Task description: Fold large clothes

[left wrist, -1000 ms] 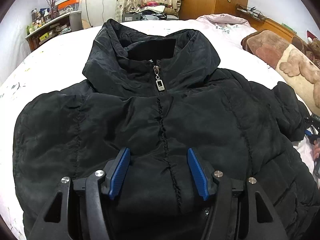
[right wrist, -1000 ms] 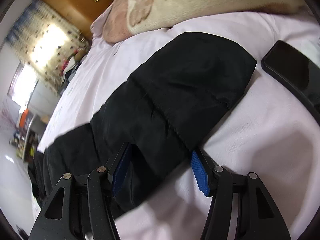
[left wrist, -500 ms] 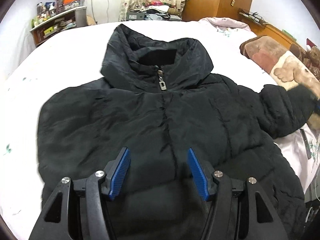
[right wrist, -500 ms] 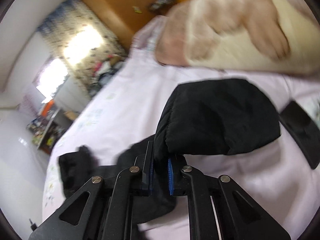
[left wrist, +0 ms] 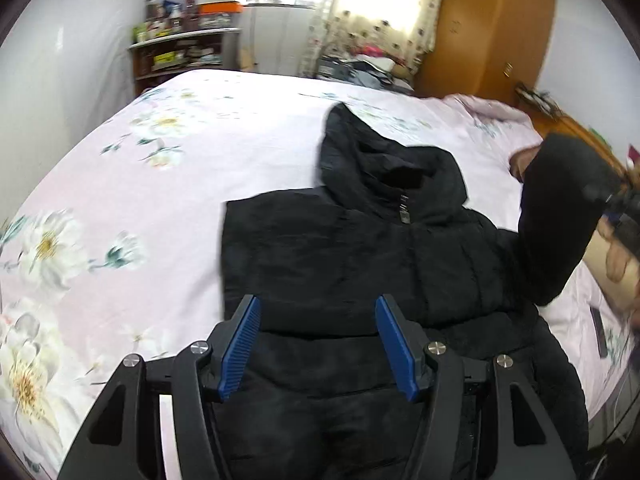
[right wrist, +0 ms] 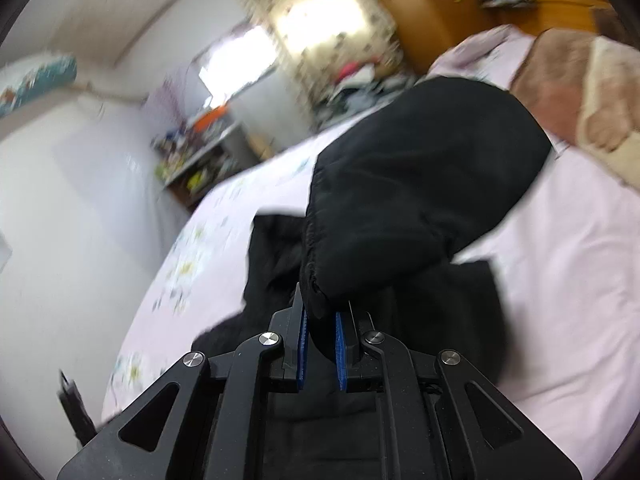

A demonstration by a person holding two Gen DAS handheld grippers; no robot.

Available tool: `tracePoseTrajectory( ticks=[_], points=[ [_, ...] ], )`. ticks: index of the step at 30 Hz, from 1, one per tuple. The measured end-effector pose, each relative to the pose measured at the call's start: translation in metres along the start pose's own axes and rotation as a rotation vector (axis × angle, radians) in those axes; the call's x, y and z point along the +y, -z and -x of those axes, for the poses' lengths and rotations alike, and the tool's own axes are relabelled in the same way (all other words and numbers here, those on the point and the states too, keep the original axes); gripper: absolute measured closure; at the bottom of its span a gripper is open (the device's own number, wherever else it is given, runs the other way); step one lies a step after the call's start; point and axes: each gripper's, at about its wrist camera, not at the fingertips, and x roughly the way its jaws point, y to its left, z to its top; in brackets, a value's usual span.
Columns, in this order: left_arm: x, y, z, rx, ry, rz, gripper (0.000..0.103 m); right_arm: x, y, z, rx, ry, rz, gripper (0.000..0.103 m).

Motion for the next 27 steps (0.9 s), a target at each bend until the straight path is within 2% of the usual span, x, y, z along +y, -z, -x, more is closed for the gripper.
tracePoseTrajectory(
  ticks=[6, 9, 11, 12, 13, 19, 22, 24, 27],
  points=[
    [0.034, 0.006, -0.002, 0.002, -0.033, 0.052, 0.041, 0.032, 0.056, -0.087, 0.188, -0.014, 0.075, 0.088],
    [0.045, 0.007, -0.008, 0.008, -0.041, 0.069, 0.041, 0.037, 0.076, -0.113, 0.256, -0.003, 0.086, 0.083],
    [0.049, 0.005, -0.011, 0.008, -0.042, 0.079, 0.041, 0.038, 0.087, -0.128, 0.317, -0.037, 0.084, 0.071],
    [0.050, 0.005, -0.012, 0.007, -0.042, 0.081, 0.041, 0.039, 0.091, -0.134, 0.353, -0.050, 0.084, 0.059],
    [0.049, 0.003, -0.013, 0.007, -0.042, 0.078, 0.041, 0.040, 0.096, -0.135, 0.375, -0.067, 0.089, 0.051],
    [0.034, -0.009, -0.023, -0.002, 0.006, 0.071, 0.041, 0.047, 0.101, -0.107, 0.369, -0.139, 0.156, 0.050],
    [0.015, -0.016, -0.039, 0.020, 0.066, 0.058, 0.040, 0.040, 0.098, -0.087, 0.323, -0.156, 0.174, 0.050],
    [-0.001, -0.019, -0.053, 0.049, 0.087, 0.043, 0.040, 0.025, 0.091, -0.077, 0.292, -0.111, 0.178, 0.050],
    [-0.033, -0.025, -0.065, 0.043, 0.159, 0.001, 0.040, -0.015, 0.076, -0.062, 0.227, 0.024, 0.146, 0.050]
  ],
)
